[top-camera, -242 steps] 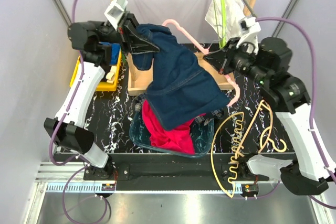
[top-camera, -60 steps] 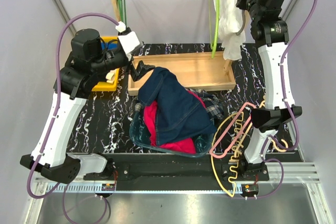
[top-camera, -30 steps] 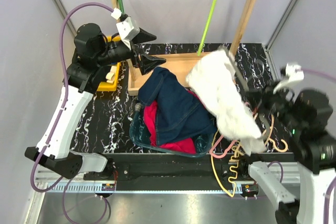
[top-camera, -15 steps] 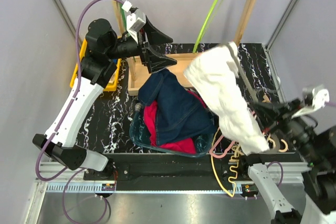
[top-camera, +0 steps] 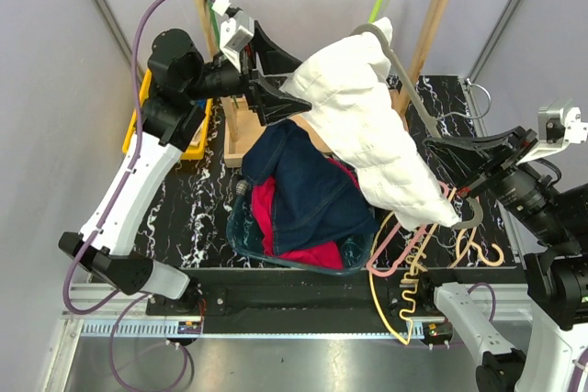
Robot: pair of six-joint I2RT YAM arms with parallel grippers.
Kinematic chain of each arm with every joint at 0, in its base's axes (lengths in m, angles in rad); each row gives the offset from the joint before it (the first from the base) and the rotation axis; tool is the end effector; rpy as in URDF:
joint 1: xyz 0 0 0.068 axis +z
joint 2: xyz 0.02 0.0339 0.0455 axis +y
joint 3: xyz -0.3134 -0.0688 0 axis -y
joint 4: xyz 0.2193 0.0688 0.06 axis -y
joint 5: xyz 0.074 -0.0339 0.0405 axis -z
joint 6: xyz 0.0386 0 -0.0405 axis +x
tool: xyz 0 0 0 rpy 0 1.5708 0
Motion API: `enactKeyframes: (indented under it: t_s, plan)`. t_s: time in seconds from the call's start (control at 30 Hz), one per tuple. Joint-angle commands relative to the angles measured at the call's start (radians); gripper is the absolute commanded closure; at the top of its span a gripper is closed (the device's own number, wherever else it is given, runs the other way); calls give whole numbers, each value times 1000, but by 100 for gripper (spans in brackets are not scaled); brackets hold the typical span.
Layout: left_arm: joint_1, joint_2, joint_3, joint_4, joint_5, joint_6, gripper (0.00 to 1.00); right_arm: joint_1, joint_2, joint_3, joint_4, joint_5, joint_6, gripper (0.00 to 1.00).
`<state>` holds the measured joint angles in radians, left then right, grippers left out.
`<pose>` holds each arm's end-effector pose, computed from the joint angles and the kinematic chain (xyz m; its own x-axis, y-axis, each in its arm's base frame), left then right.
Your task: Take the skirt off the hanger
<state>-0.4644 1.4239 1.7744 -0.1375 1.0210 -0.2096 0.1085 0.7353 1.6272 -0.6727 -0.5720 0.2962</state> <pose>0.2102 -0.1421 0.5751 -0.0189 -0.1121 -0.9935 0.9970 0.0722 -0.0271 -0.0197 0.0189 0.5552 0.0269 0.2498 -0.9679 -0.6526 0.7379 0.1723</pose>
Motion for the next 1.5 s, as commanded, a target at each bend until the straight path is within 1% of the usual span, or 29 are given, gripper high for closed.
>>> enactKeyframes:
  t_s: [0.0, 0.1, 0.2, 0.27, 0.3, 0.33, 0.37, 0.4, 0.43, 0.5, 0.57, 0.63, 0.7, 0.73, 0.77, 0.8, 0.9, 0.93, 0.97, 1.0, 1.07, 1.1, 1.13, 1.2, 1.23, 1.33, 1.37, 1.43, 1.47]
  plan:
    - [-5, 32, 36, 64, -33, 1, 1, -9, 10, 3, 165, -66, 52, 100]
    - [3, 49, 75, 91, -44, 1, 1, -9, 13, 2, 165, -72, 47, 100]
    - [0, 84, 103, 172, 0, -109, 1, -7, 18, -13, 179, -78, 61, 100]
    - [-8, 105, 120, 234, 33, -227, 1, -7, 19, -36, 219, -78, 76, 100]
    - [-13, 125, 122, 255, 71, -294, 2, -7, 18, -47, 234, -80, 87, 100]
    - [-17, 130, 120, 280, 89, -321, 6, -9, 19, -56, 264, -75, 93, 100]
    - [-28, 136, 119, 306, 109, -338, 13, -7, 18, -76, 275, -68, 96, 100]
    - [-33, 141, 120, 312, 144, -356, 32, -9, 21, -81, 285, -59, 96, 100]
    - [-37, 144, 129, 318, 166, -364, 51, -9, 24, -85, 286, -54, 93, 100]
    - [-37, 156, 151, 326, 220, -396, 100, -7, 21, -104, 274, -14, 71, 100]
    - [-25, 173, 207, 328, 272, -425, 100, -7, 6, -137, 237, 62, 47, 100]
    - [-2, 191, 279, 354, 294, -500, 100, -9, -5, -167, 184, 110, 6, 100]
    - [15, 208, 335, 444, 306, -600, 100, -9, -7, -216, 122, 179, -18, 100]
    - [27, 231, 418, 461, 304, -612, 100, -7, -13, -239, 110, 202, -20, 100]
    - [32, 245, 478, 426, 295, -607, 100, -7, -14, -291, 102, 236, -20, 100]
    - [33, 260, 604, 411, 292, -596, 100, -7, -19, -315, 96, 251, -14, 100]
    - [44, 300, 788, 374, 251, -551, 100, -7, -45, -403, 94, 360, -3, 100]
    - [62, 290, 789, 383, 231, -541, 100, -9, -63, -421, 93, 401, -8, 100]
    - [82, 244, 775, 427, 161, -528, 100, -9, -76, -456, 88, 493, -12, 100]
    - [107, 218, 723, 455, 113, -516, 100, -7, -89, -472, 81, 541, -28, 100]
    - [214, 169, 682, 506, -29, -485, 100, -7, -137, -507, 74, 656, -38, 100]
    - [254, 141, 669, 503, -67, -434, 100, -7, -152, -513, 73, 685, -52, 100]
    - [333, 132, 668, 503, -94, -407, 100, -7, -180, -517, 71, 711, -54, 100]
    - [418, 129, 675, 518, -163, -393, 100, -9, -201, -517, 56, 782, -60, 100]
    - [496, 132, 681, 545, -180, -404, 100, -9, -217, -517, 48, 796, -66, 100]
    - [555, 148, 701, 561, -142, -441, 100, -9, -240, -507, 35, 814, -63, 100]
    - [555, 144, 688, 575, -106, -457, 100, -7, -247, -498, 35, 836, -55, 100]
    - [534, 127, 597, 671, -79, -565, 100, -7, -261, -477, 25, 866, -43, 100]
    - [515, 125, 583, 662, -50, -585, 100, -7, -264, -469, 19, 892, -39, 100]
